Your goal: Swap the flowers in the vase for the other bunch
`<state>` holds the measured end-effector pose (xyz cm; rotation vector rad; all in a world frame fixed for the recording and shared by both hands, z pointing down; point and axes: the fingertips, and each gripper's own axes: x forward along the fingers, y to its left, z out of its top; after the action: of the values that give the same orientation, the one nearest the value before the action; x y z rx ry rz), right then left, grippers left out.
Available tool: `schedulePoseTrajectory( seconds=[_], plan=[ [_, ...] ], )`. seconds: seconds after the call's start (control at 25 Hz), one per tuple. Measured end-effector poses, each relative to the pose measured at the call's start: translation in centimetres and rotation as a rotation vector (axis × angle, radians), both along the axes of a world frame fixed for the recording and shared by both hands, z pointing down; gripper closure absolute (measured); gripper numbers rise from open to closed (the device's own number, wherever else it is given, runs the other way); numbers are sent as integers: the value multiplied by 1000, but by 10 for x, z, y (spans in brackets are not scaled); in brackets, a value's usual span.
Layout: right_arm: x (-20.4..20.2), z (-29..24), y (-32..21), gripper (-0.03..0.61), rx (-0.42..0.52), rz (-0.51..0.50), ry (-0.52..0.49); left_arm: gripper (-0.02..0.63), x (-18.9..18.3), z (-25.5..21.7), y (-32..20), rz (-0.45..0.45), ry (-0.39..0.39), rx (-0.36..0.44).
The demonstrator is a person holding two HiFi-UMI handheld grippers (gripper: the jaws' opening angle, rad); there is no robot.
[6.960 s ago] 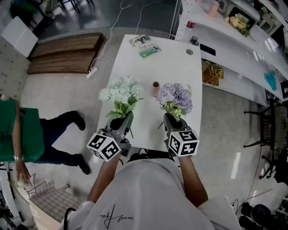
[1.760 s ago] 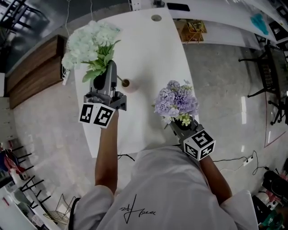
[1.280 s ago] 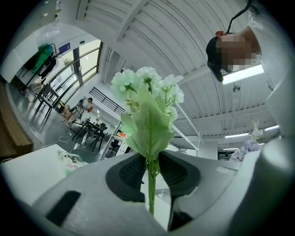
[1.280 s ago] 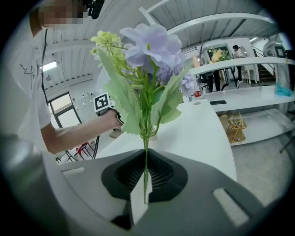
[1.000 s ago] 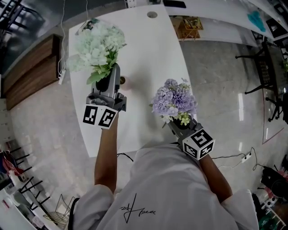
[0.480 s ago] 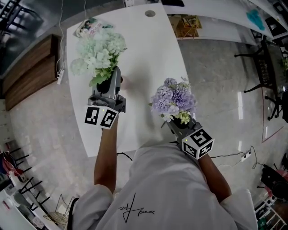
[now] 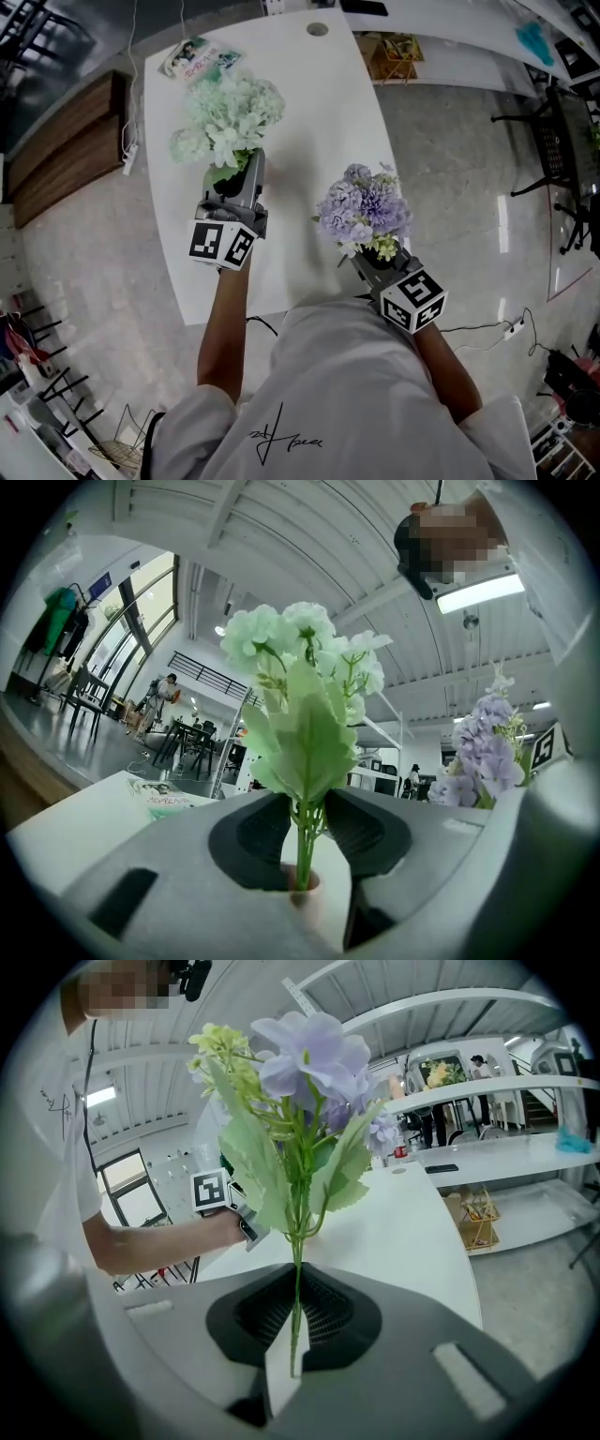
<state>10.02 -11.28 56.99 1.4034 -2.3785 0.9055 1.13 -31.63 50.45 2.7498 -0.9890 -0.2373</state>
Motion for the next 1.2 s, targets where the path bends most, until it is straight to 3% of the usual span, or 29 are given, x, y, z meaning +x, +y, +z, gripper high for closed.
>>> schedulePoseTrajectory(
  seconds=[0.2, 0.52, 0.96, 1.2],
  plan=[
    [2, -4, 5, 558, 5, -5, -5, 499, 6, 5, 11, 9, -43, -7],
    [0, -5, 3, 558, 11, -8, -5, 471, 7, 12, 12, 21, -48, -42],
    [-4, -8, -5, 558, 21, -17, -7, 362, 8, 25, 12, 44, -52, -97],
    [-7, -12, 2, 558, 35, -17, -7, 336, 2, 25, 22, 38, -49, -110]
  ],
)
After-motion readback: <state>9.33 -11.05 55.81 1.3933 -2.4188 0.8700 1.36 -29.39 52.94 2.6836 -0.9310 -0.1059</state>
